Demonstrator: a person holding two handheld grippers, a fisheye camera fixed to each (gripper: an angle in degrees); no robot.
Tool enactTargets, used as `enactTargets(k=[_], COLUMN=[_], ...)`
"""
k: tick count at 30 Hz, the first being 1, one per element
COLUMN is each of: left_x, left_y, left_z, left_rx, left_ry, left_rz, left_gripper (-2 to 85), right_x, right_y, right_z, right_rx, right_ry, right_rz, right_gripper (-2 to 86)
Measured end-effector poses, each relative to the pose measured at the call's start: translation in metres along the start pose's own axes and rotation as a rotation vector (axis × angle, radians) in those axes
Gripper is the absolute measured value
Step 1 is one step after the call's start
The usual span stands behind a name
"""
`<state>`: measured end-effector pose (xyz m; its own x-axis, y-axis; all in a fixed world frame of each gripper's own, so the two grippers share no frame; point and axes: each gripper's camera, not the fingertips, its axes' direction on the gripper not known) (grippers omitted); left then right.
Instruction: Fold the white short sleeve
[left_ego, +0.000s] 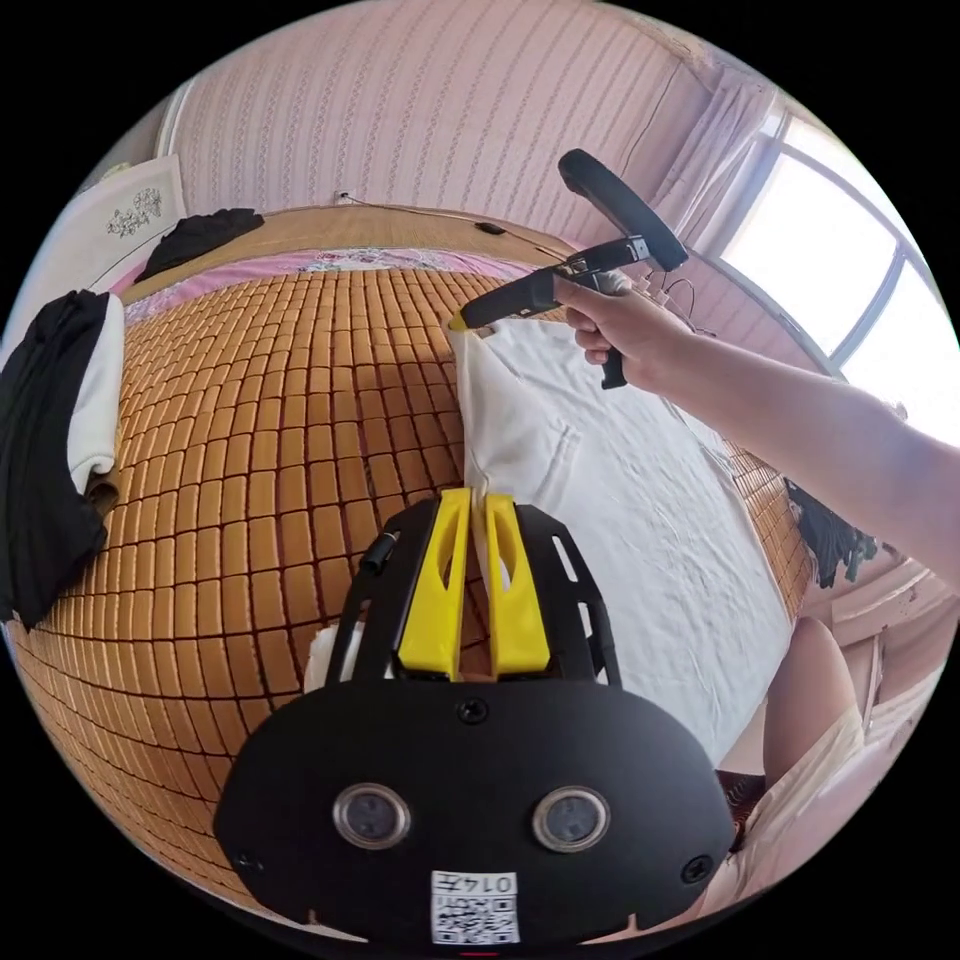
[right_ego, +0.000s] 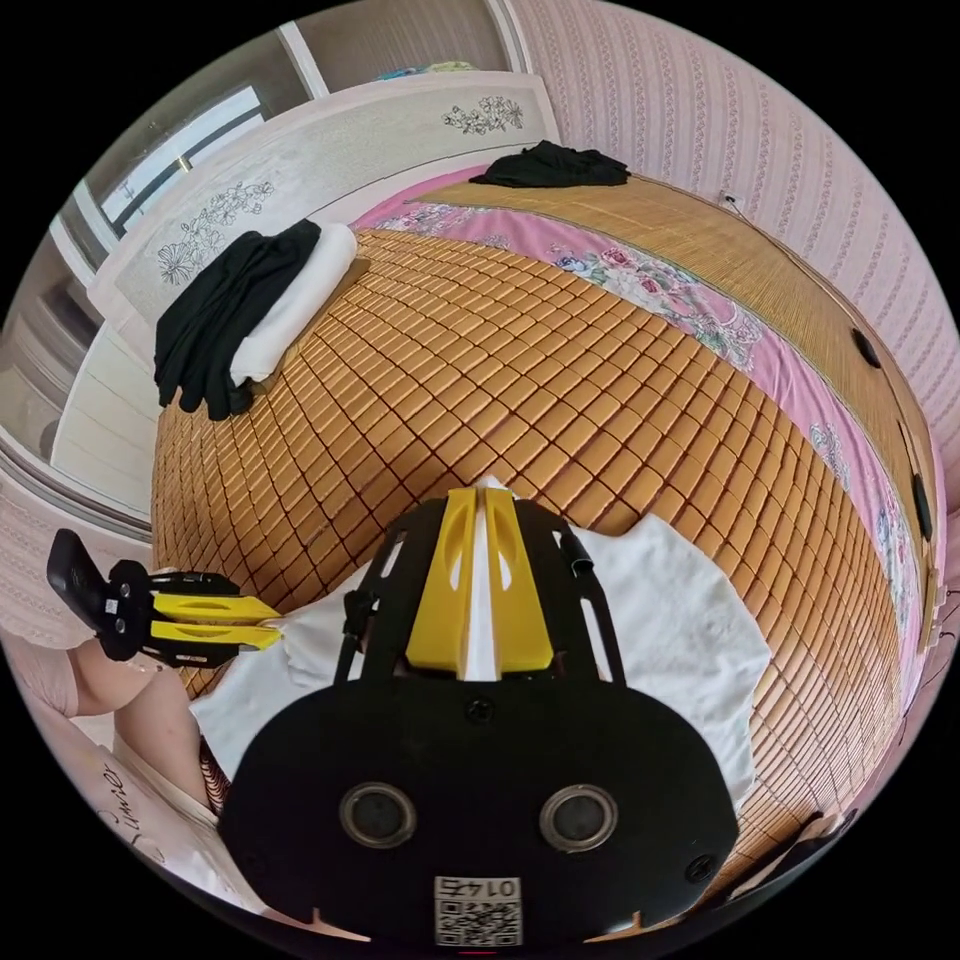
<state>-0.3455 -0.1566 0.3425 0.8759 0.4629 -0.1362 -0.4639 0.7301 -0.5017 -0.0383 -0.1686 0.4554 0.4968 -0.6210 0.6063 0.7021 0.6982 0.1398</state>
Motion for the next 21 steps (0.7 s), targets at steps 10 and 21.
enactTargets(k=[10,21], left_x=[0.022,0.169], left_y=[-0.028,-0.136], left_z=[-0.017,0.035], left_rx=[-0.015,-0.108], left_ry=[0.032,0.145], left_rz=[0.039,0.404], left_gripper=[5.9,5.0], right_x=[0.04,0.102], right_y=[0.096,0.354], right_z=[-0.091,-0.172], right_rx=[0.165,0.052], right_ry=[0.008,0.328], right_rz=[0.153,0.657], right_gripper=[8.3,7.6])
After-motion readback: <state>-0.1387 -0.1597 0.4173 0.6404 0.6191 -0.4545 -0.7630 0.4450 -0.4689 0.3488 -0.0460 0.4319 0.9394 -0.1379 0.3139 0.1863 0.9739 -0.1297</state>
